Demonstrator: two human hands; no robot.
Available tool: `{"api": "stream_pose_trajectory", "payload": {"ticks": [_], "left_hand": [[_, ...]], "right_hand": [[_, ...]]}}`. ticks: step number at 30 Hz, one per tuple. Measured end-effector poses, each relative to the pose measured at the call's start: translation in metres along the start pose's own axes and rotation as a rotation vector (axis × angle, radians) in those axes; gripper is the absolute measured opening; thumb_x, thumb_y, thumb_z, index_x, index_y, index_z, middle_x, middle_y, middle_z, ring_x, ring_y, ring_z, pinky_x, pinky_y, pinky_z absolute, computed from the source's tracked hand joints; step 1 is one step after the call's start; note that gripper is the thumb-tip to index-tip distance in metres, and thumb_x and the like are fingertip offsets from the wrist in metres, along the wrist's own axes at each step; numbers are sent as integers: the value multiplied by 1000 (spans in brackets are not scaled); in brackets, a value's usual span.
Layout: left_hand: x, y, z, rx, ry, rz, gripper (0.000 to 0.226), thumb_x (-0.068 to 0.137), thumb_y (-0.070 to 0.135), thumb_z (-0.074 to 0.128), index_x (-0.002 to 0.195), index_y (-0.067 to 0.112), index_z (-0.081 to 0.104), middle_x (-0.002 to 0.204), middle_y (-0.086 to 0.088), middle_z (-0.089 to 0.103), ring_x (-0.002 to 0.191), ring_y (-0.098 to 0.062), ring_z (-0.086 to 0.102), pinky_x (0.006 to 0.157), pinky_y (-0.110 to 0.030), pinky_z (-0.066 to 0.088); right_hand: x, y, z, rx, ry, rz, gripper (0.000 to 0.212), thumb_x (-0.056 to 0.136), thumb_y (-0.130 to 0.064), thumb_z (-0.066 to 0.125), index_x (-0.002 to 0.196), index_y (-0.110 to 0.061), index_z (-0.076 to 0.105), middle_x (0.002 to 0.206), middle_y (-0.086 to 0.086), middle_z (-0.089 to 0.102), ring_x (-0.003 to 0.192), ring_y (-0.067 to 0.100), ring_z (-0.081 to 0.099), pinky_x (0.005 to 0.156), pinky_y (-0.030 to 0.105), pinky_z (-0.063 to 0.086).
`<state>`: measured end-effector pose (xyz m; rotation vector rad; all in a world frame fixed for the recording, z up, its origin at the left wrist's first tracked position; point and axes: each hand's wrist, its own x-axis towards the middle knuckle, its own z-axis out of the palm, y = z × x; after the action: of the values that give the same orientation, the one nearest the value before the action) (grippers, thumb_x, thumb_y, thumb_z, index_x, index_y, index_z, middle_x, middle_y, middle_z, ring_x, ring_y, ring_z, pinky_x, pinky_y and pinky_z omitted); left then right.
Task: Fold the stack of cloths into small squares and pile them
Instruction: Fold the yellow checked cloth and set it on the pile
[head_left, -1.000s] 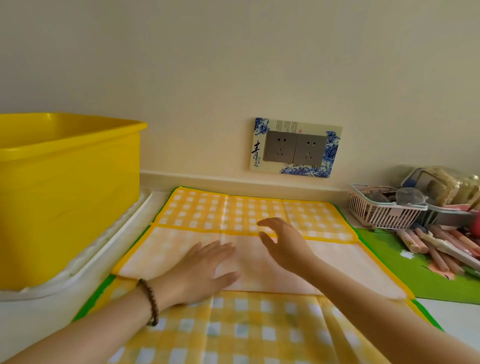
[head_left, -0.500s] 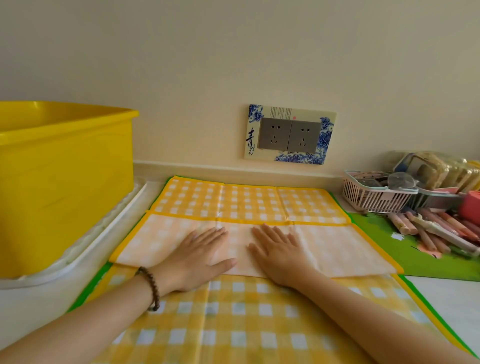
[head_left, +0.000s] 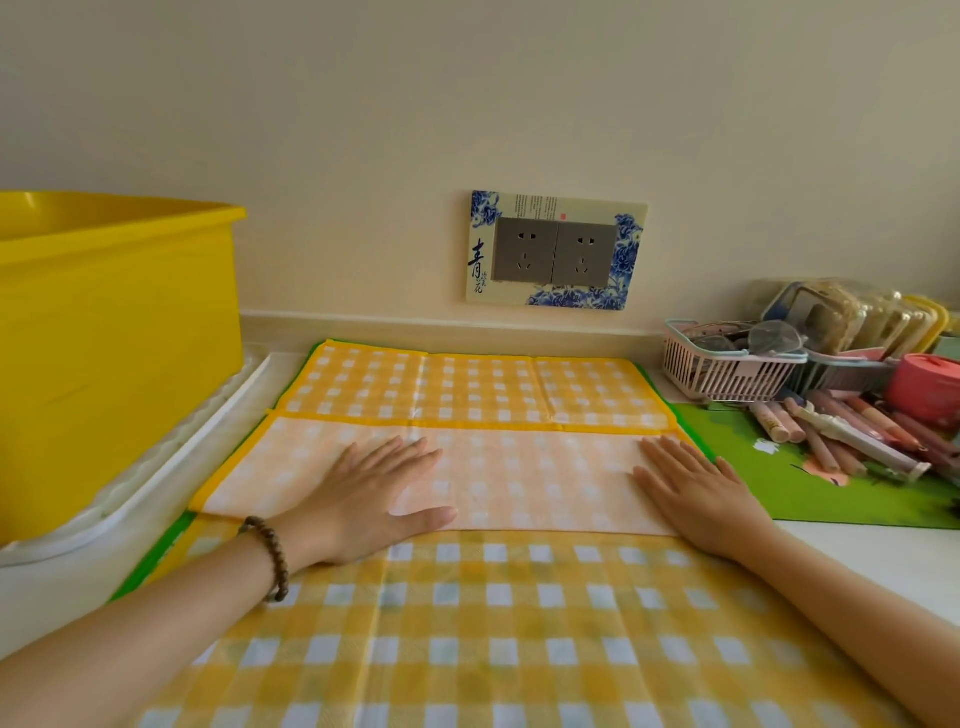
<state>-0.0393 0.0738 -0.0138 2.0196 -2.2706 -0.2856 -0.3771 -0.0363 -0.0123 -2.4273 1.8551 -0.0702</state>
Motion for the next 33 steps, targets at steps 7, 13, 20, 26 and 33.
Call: {"api": "stream_pose_trajectory", "payload": {"ticks": [7, 13, 20, 26, 33], "left_hand": [[1, -1, 1, -3, 16, -9, 103, 59, 94, 5, 147, 42, 1, 155, 22, -10, 142, -2, -14, 116, -43, -10], [1, 1, 0, -12, 15, -24, 103, 58, 93, 4, 147, 42, 4, 155, 21, -7, 142, -2, -12, 117, -41, -9], [1, 0, 0, -25, 8, -18, 102, 56, 95, 4, 146, 47, 6, 156, 20, -7, 143, -4, -13, 116, -42, -9], [-4, -11, -2, -33, -20, -9, 85, 66, 88, 13, 143, 53, 8, 156, 22, -5, 142, -3, -14, 115, -47, -11], [-31, -45, -10, -35, -23, -100, 77, 69, 85, 15, 140, 58, 6, 153, 26, -8, 142, -2, -15, 115, -46, -13]], "right_hand": [[-1, -18, -13, -29, 15, 2, 60, 96, -57, 16, 150, -32, 7, 159, -6, 0, 146, 12, -3, 118, 41, -5], [-29, -116, -11, 108, -62, -355, 68, 90, -66, 15, 149, -34, 12, 159, -8, 2, 146, 13, -1, 118, 40, 0], [-35, -132, 11, 71, -75, -370, 66, 86, -72, 16, 146, -47, 4, 157, -16, -2, 145, 10, -8, 117, 43, -8], [-36, -131, 8, 67, -89, -369, 68, 80, -75, 12, 144, -52, 1, 156, -20, -4, 145, 9, -9, 117, 45, -7], [-35, -130, 9, 75, -87, -376, 72, 75, -77, 9, 143, -54, -1, 155, -22, -5, 145, 8, -9, 117, 45, -7]]}}
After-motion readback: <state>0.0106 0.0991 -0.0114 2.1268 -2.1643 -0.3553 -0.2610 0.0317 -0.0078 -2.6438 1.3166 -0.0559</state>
